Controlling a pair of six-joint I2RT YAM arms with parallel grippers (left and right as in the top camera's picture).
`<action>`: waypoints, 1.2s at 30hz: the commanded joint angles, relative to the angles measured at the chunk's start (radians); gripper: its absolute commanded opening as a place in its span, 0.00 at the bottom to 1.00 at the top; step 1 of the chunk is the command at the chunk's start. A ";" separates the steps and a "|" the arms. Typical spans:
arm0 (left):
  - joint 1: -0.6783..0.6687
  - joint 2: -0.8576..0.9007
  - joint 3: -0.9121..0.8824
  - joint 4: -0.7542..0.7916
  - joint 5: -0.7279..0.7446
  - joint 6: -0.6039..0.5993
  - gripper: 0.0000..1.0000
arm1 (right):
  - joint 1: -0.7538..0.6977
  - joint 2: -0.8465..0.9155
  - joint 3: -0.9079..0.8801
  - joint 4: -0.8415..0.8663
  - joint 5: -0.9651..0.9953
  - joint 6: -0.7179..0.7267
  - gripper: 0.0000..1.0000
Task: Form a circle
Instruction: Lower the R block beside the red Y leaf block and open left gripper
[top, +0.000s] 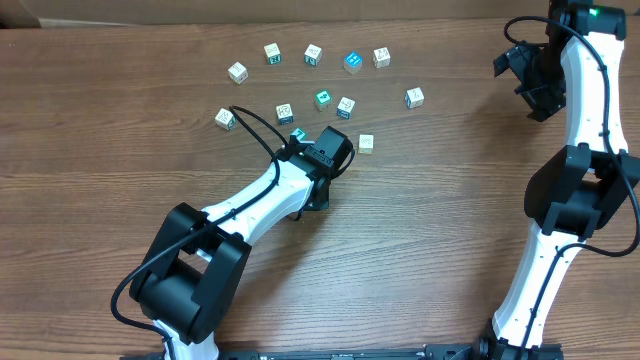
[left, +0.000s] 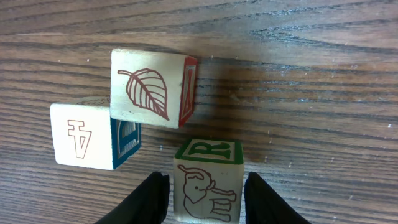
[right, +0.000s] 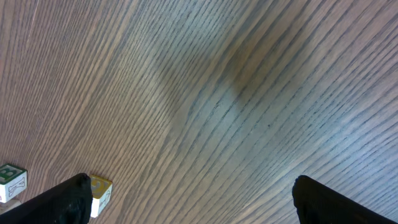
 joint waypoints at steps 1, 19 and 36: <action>0.005 0.010 0.005 -0.002 -0.024 0.013 0.40 | -0.002 -0.027 0.017 0.002 0.002 -0.003 1.00; 0.006 0.010 0.005 0.005 -0.025 0.011 0.26 | -0.002 -0.027 0.017 0.002 0.002 -0.003 1.00; 0.006 0.010 0.005 0.018 -0.029 0.008 0.26 | -0.002 -0.027 0.017 0.002 0.002 -0.003 1.00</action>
